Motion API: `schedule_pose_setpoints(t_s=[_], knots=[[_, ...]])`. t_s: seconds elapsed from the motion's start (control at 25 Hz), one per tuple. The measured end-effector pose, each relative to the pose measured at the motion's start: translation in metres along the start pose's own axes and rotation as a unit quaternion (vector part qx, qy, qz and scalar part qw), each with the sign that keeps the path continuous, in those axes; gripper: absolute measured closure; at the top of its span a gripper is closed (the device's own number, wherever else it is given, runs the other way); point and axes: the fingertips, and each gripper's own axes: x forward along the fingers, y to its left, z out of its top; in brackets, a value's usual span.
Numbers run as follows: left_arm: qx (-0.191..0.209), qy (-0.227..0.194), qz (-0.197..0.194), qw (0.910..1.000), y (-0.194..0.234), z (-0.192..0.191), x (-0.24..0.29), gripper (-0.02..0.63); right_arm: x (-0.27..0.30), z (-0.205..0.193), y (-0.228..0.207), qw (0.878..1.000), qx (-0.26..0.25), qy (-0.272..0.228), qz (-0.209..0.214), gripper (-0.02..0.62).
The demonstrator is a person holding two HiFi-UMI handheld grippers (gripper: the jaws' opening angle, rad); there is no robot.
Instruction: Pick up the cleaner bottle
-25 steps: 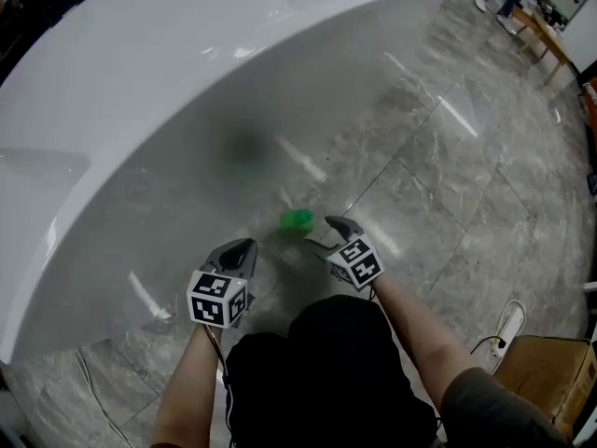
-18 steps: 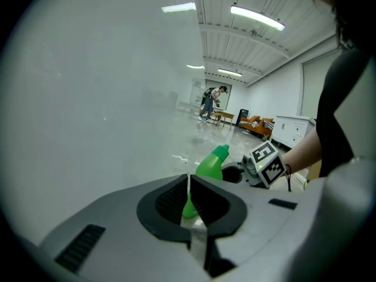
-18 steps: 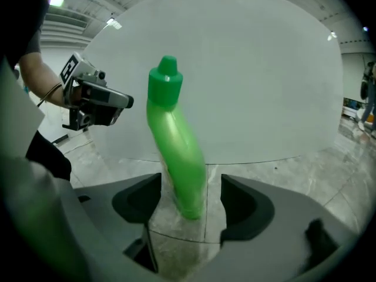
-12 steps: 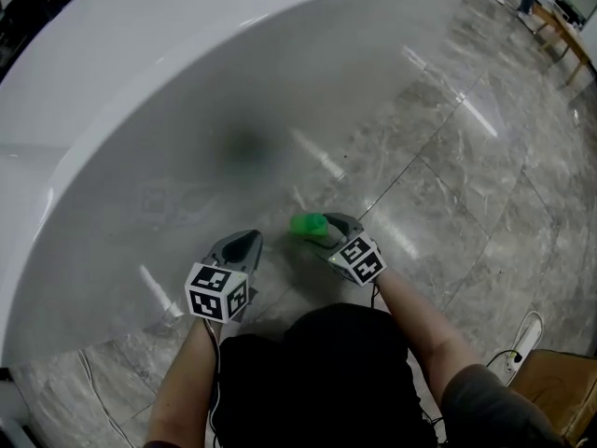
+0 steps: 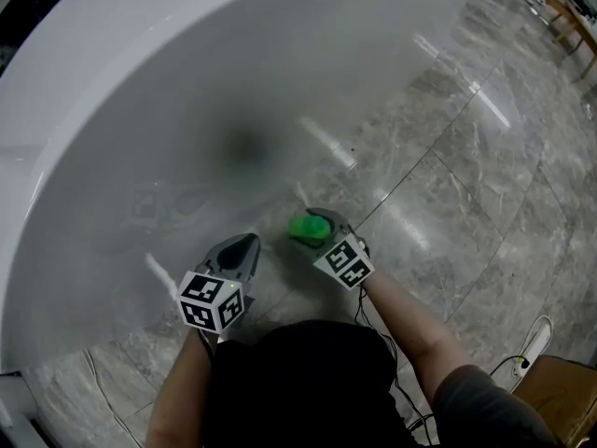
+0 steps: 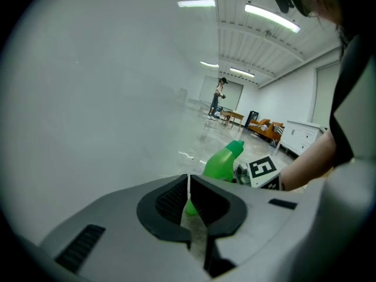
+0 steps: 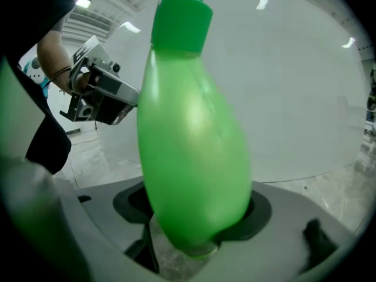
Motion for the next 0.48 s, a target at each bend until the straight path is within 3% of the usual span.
schedule_pose_setpoints(t_s=[0.08,0.2,0.36,0.48], knots=[[-0.017,-0.007,0.008,0.9998,0.005,-0.001,-0.006,0.581,0.005,0.002,0.003,1.000,0.008,-0.010,-0.003,0.293],[-0.012,-0.011,0.018,0.9997,0.010,-0.002,-0.009,0.581,0.012,0.001,0.004,1.000,0.018,-0.013,-0.005,0.381],[0.001,0.005,0.018,0.9998,0.006,-0.011,-0.014,0.581,0.017,-0.002,-0.007,0.990,0.133,-0.035,0.013,0.388],[0.002,0.003,0.021,0.9998,0.007,-0.015,-0.016,0.581,0.015,-0.006,-0.025,0.965,0.253,-0.058,0.021,0.391]])
